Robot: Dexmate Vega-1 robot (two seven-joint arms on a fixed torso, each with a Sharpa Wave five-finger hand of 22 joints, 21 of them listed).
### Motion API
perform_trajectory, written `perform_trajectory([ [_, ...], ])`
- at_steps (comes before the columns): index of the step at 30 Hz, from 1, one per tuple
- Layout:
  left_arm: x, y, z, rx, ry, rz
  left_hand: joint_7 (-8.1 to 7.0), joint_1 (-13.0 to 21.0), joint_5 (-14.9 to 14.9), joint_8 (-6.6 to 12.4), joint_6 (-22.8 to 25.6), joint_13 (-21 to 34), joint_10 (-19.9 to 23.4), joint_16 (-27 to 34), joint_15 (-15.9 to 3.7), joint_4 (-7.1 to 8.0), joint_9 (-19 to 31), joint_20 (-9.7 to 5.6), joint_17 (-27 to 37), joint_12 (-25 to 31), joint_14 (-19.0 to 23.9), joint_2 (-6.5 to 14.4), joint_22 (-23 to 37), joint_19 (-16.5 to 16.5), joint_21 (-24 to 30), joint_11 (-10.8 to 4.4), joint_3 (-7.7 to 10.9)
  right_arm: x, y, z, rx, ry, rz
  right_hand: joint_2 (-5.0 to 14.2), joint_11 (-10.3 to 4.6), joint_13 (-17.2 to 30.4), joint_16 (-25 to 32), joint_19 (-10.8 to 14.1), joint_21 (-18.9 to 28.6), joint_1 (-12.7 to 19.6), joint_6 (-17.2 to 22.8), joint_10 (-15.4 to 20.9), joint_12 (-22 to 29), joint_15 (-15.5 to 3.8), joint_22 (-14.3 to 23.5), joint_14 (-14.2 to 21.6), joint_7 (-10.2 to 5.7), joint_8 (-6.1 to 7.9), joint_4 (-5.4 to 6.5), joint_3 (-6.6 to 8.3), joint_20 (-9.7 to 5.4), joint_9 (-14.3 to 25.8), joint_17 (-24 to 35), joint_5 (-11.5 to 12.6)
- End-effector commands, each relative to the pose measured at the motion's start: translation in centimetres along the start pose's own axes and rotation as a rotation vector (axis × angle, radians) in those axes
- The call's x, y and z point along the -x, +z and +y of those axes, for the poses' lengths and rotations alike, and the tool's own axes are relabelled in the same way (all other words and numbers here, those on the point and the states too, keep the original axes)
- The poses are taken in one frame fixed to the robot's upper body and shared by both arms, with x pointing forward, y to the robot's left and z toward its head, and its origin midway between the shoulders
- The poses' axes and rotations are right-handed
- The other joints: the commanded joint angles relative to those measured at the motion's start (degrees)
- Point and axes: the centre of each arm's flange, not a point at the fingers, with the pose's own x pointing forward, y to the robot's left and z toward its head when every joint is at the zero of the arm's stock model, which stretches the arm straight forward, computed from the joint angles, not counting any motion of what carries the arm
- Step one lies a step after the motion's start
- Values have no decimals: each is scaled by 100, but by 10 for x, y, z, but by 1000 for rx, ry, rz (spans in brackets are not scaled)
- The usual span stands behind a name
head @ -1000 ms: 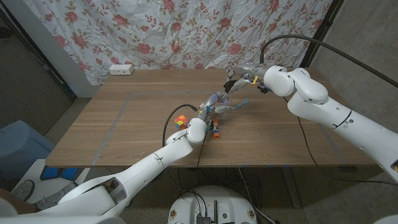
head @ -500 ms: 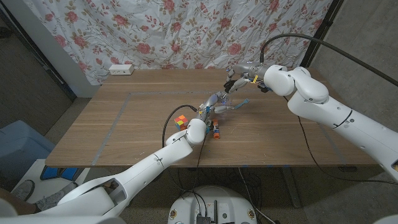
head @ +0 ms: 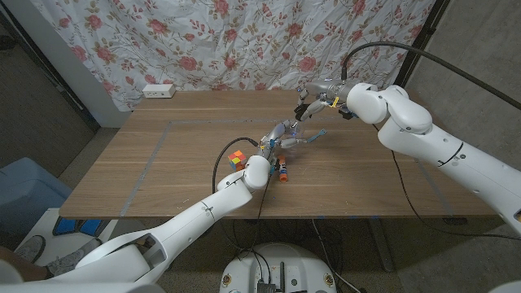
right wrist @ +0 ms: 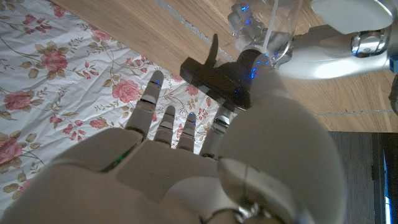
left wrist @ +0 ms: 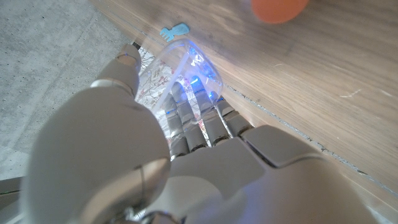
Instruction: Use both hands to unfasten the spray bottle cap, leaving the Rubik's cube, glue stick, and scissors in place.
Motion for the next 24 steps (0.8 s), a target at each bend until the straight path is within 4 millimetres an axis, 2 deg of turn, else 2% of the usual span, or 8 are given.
perform_trajectory([
  [1,-2,1,-1,-2,-2,-1,19,-393,-7,40,106,30,92,-4,-559,12,15,-140,25,7,52,490,14,46,-19,-82,40,-1,0,2,-10,15,-2,-5,3,18,20,10,-18,68,241,42,-8,-5,-5,7,-270,143,-1,51,-29,101,9,53],
  [9,-3,1,0,-1,4,-8,-3,-392,-6,67,178,33,166,15,-591,13,5,-147,23,32,122,491,13,81,-7,-77,45,-3,2,5,-15,22,-8,-28,22,20,14,-2,-24,125,88,16,-34,12,-5,-3,-271,67,-17,54,-24,57,11,54],
  [14,-3,1,1,-1,17,-16,-73,-383,-3,179,478,16,494,90,-678,8,-12,-194,-8,135,415,496,10,247,38,-213,82,-4,3,5,-17,24,-8,-67,22,23,5,-4,-23,179,-177,-22,-65,33,-4,-24,-270,-69,-19,52,-12,-11,16,50],
  [18,-3,1,2,1,26,-21,-98,-377,1,232,618,-14,639,114,-725,5,-22,-230,-43,157,565,499,9,390,77,-225,117,-6,3,5,-16,33,-9,-89,43,24,-3,-31,-32,191,-281,-60,-84,44,-4,-43,-273,-126,-14,47,5,-43,19,44],
  [21,-4,0,2,1,29,-22,-100,-386,3,262,699,-28,718,103,-750,11,-29,-259,-74,165,614,505,8,459,88,-251,144,-7,3,5,-15,42,-10,-128,48,26,-22,-61,-39,210,-467,-74,-92,74,-4,-86,-272,-227,-11,37,22,-94,21,31],
  [24,-4,0,2,0,32,-22,-90,-384,3,272,727,-32,731,104,-754,8,-32,-268,-84,160,639,499,8,476,87,-258,152,-8,4,5,-11,54,-13,-183,72,31,-52,-95,-41,224,-808,-268,-151,133,-3,-149,-270,-410,6,21,27,-182,26,11],
])
